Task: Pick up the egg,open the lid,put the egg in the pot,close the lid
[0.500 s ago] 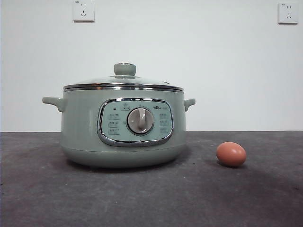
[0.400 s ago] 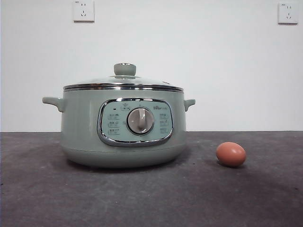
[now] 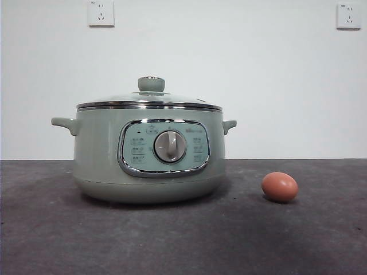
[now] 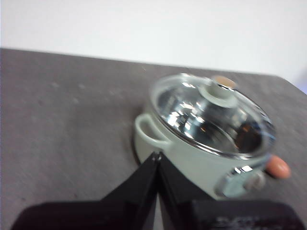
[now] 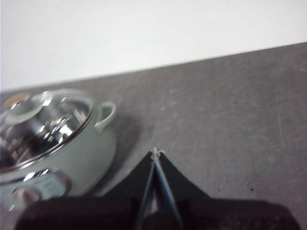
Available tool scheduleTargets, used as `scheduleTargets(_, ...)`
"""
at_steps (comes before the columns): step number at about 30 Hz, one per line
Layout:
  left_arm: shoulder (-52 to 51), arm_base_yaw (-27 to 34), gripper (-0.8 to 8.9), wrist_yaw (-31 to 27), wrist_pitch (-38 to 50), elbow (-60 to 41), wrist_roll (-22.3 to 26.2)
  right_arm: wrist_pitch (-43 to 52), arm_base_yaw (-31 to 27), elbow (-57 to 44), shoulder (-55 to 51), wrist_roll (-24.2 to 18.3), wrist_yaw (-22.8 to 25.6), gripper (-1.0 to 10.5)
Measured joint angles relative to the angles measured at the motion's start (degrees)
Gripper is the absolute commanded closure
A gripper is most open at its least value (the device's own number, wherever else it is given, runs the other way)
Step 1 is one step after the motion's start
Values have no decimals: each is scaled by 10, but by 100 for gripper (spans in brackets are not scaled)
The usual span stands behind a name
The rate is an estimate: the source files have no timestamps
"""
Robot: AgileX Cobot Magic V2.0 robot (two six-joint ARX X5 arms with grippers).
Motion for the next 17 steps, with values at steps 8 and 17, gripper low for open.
scheduleTargets(8, 77, -15, 819, 43, -109, 122, 39, -177, 0, 177, 109, -86, -48, 958)
scheduleTargets(17, 112, -42, 818, 52, -167, 183, 62, -268, 0, 247, 163, -139, -85, 941)
